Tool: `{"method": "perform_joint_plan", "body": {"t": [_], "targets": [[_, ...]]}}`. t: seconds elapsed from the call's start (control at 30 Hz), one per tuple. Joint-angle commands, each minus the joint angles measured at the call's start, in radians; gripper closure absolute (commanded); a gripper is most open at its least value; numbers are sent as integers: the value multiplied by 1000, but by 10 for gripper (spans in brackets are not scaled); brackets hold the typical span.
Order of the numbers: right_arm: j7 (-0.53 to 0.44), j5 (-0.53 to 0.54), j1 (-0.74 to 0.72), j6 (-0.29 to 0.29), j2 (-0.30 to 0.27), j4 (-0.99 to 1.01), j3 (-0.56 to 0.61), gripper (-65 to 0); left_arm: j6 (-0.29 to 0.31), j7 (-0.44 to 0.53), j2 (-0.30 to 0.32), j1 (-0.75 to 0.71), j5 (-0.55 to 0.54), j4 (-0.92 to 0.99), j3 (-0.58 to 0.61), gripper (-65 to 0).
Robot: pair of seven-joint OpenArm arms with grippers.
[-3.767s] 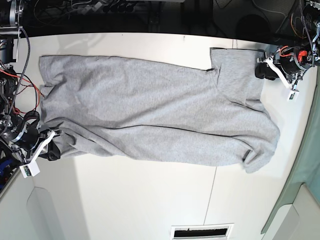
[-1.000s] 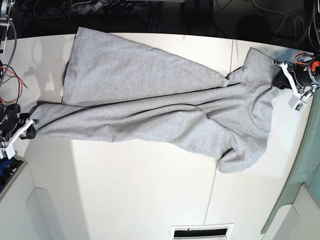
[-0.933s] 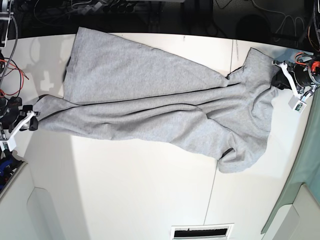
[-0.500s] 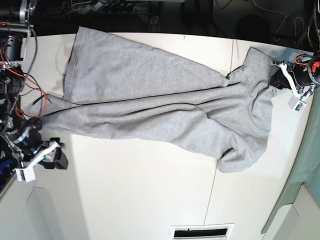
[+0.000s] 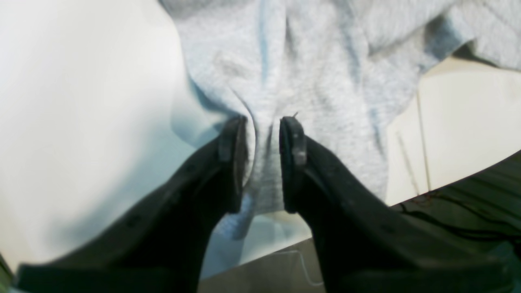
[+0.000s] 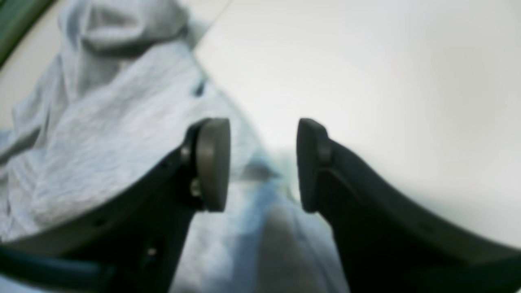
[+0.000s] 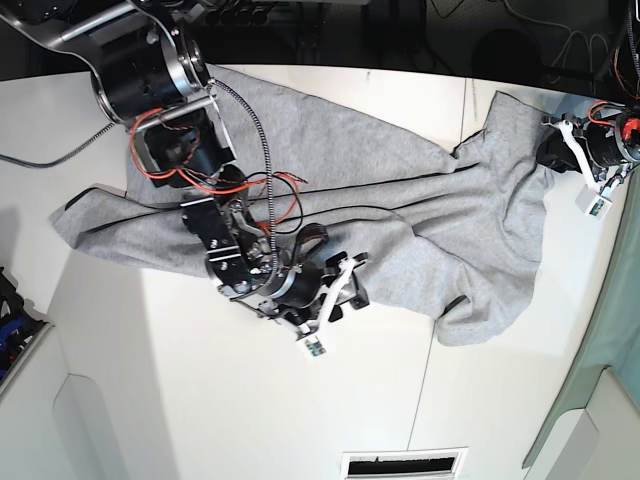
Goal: Layout the t-shirt on the table in an organized manner, then fold the t-shirt properly
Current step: 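Grasp the shirt middle with the right gripper and drag it outward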
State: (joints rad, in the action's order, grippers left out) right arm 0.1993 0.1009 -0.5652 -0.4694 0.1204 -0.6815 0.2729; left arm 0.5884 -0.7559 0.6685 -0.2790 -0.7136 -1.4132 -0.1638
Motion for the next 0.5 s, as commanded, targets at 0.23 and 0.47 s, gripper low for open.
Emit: {"method": "perform_joint_plan", "body": {"t": [0.23, 0.47], "targets": [[-69, -46, -53, -40, 29, 75, 63, -151, -1, 4, 21, 4, -16, -11, -10, 0], [-124, -159, -61, -26, 16, 65, 60, 0, 0, 11, 21, -19, -13, -11, -10, 0]]}}
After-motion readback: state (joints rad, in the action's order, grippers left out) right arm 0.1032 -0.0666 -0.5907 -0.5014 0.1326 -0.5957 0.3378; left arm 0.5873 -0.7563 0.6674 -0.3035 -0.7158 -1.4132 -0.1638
